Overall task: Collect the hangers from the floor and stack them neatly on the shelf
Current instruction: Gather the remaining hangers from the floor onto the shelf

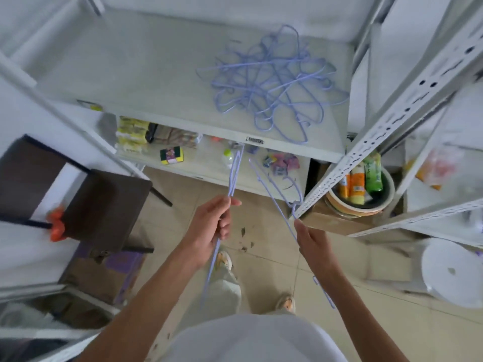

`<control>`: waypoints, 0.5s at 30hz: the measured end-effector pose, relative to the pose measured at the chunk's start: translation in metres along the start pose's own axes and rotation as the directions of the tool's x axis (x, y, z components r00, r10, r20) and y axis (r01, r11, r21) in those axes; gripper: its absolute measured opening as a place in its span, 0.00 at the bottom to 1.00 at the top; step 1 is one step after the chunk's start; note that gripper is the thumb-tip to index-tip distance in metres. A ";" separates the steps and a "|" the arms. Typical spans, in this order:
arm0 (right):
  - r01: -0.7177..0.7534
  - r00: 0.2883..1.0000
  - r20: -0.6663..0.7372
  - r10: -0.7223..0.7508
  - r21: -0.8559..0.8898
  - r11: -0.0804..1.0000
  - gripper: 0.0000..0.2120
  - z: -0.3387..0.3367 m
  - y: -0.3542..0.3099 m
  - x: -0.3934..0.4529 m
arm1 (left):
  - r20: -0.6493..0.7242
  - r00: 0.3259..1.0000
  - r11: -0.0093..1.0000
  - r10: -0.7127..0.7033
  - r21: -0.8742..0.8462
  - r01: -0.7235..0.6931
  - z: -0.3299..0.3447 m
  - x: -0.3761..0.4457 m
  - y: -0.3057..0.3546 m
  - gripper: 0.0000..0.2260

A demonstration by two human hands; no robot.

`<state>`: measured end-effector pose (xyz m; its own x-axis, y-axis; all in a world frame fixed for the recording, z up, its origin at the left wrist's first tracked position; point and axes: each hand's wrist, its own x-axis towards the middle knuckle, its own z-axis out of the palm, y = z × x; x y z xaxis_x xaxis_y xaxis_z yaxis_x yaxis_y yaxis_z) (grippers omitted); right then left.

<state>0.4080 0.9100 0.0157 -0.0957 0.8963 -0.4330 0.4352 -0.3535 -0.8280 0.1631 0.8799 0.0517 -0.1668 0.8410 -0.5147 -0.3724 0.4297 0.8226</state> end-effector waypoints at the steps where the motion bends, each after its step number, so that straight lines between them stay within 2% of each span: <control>1: 0.039 0.998 -0.043 -0.042 -0.082 0.996 0.25 0.000 -0.011 0.001 | 0.004 1.000 0.998 0.021 0.059 -0.021 -0.007 0.006 0.008 0.12; 5: 0.220 0.944 -0.187 -0.271 -0.253 0.942 0.19 0.006 -0.047 0.012 | 0.054 0.992 0.970 0.111 0.213 -0.120 -0.035 0.027 0.048 0.12; 10: 0.263 0.936 -0.125 -0.329 -0.373 0.890 0.06 0.016 -0.087 0.022 | 0.211 0.965 0.897 0.158 0.378 -0.230 -0.056 0.020 0.095 0.12; 13: 0.283 0.931 -0.104 -0.350 -0.397 0.873 0.06 0.012 -0.102 0.018 | 0.260 0.949 0.881 0.180 0.387 -0.273 -0.072 0.011 0.123 0.12; 15: 0.295 0.916 -0.131 -0.380 -0.425 0.856 0.11 0.007 -0.113 0.024 | 0.271 0.935 0.848 0.231 0.414 -0.330 -0.084 0.016 0.139 0.11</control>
<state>0.3500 0.9699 0.0965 -0.1359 0.9901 -0.0351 0.7245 0.0751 -0.6852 0.0316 0.9255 0.1371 0.0050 0.9742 -0.2254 0.1169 0.2233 0.9677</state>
